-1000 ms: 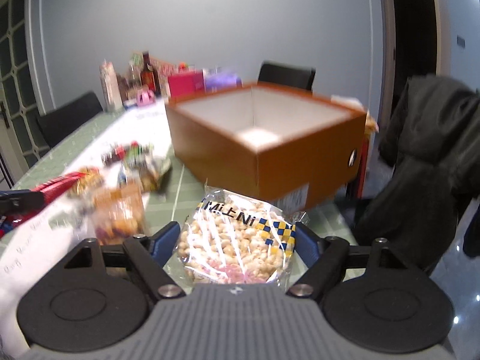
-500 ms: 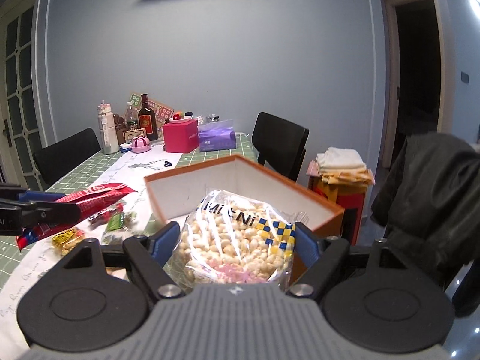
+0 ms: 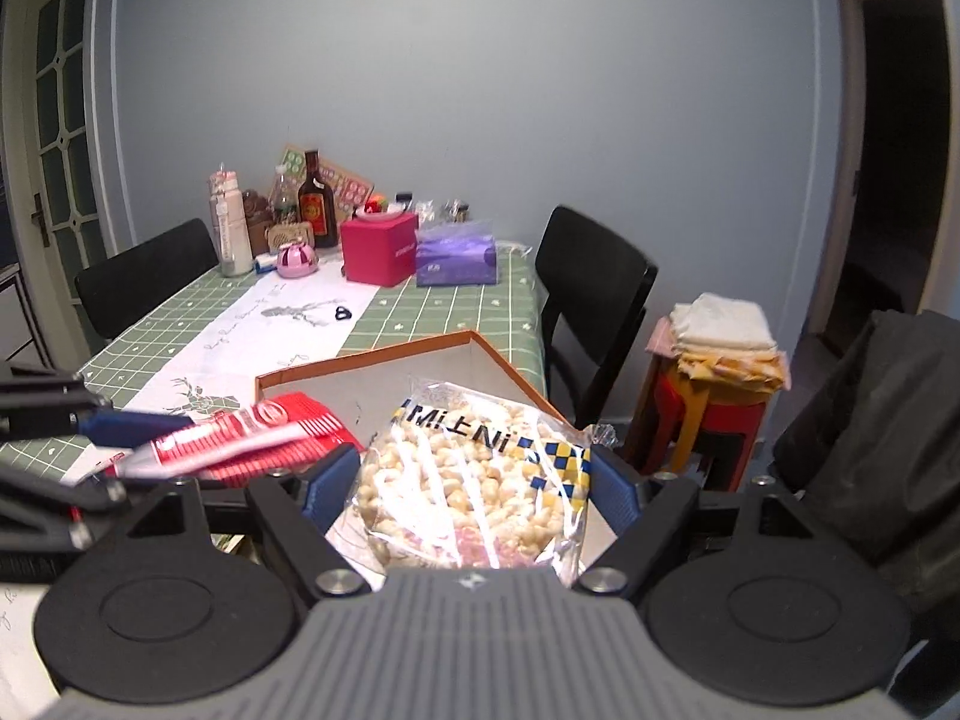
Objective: Organize snacks
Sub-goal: 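Lower both snacks into the orange box and open both grippers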
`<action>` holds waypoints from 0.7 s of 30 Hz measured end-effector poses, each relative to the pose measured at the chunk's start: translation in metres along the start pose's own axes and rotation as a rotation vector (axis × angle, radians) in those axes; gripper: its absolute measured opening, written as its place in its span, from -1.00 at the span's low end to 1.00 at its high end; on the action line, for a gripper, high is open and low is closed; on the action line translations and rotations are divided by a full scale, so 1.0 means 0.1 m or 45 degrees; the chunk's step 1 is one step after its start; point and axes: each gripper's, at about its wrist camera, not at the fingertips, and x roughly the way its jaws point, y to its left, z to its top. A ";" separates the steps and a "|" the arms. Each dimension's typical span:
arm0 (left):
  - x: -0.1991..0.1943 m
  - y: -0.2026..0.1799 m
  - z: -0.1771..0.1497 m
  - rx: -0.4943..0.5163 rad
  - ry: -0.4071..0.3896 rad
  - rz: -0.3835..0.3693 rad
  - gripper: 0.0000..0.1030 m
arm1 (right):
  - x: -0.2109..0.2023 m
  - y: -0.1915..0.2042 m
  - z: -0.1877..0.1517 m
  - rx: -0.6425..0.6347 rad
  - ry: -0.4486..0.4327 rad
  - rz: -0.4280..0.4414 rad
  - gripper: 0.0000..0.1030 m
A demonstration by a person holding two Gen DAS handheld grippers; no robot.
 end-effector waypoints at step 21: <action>0.90 -0.35 -0.05 0.160 0.316 -0.023 -0.06 | 1.01 -0.18 -0.03 -0.084 0.408 0.061 0.54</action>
